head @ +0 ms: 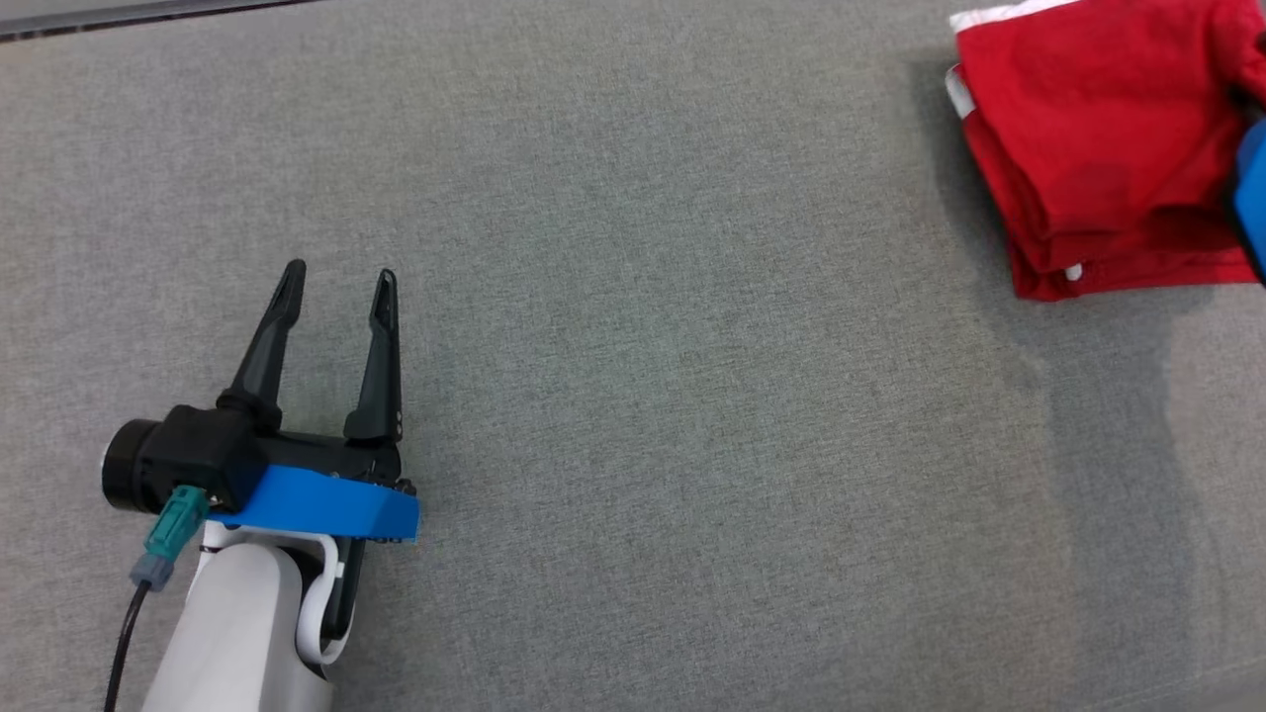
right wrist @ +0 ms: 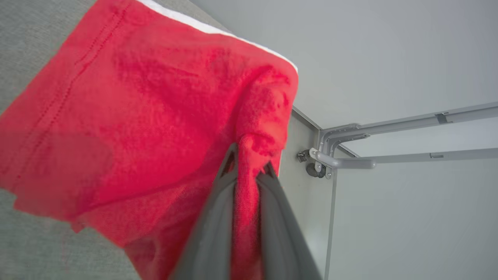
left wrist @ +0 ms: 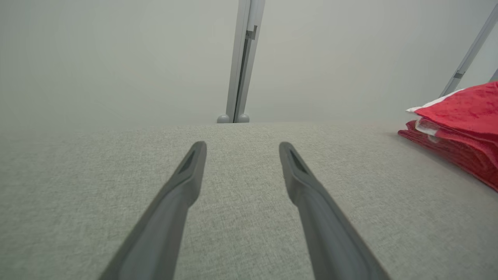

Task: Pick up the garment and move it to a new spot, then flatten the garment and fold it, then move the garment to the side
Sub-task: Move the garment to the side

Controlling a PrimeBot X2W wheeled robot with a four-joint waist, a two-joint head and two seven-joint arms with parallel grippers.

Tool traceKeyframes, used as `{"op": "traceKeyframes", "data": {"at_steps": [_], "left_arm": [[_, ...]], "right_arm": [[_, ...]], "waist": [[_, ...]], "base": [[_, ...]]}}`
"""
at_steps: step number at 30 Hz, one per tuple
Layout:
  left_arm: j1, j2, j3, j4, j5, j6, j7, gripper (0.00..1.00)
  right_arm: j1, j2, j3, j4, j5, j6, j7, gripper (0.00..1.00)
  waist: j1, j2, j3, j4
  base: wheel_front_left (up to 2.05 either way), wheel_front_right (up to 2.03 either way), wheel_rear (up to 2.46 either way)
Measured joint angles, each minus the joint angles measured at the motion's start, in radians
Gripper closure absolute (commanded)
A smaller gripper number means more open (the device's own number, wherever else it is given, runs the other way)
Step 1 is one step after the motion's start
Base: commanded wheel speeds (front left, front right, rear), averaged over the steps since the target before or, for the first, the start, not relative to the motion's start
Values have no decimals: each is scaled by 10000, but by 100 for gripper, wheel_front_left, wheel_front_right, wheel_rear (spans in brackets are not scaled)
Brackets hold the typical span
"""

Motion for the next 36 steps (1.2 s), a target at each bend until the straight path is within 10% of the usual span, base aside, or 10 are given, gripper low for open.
{"op": "traceKeyframes", "data": {"at_steps": [12,14,15,25,36], "left_arm": [[-695,642,-439,-299,19,-33,75,0],[-750,662,-500,-318,2,-33,102,0],[-766,665,-516,-324,-2,-33,102,0],[-665,573,-525,-75,-186,31,58,0],[472,63,-412,782,-562,127,13,0]], "right_arm": [[315,-568,-1707,986,-1473,0,-1009,100],[370,-556,-2086,1103,-1994,0,-1281,52],[397,-539,-2284,1151,-2247,2,-1388,0],[1003,662,-4619,1172,-3787,0,-2761,0],[4648,4188,-6840,-642,-2428,-2,-4888,0]], "waist": [[0,-2,926,168],[0,-2,1012,280],[0,-1,1044,333],[-2,-1,495,708],[-5,-4,-1621,1279]], "base": [[0,0,0],[0,0,0],[0,0,0],[0,0,0],[0,0,0]]}}
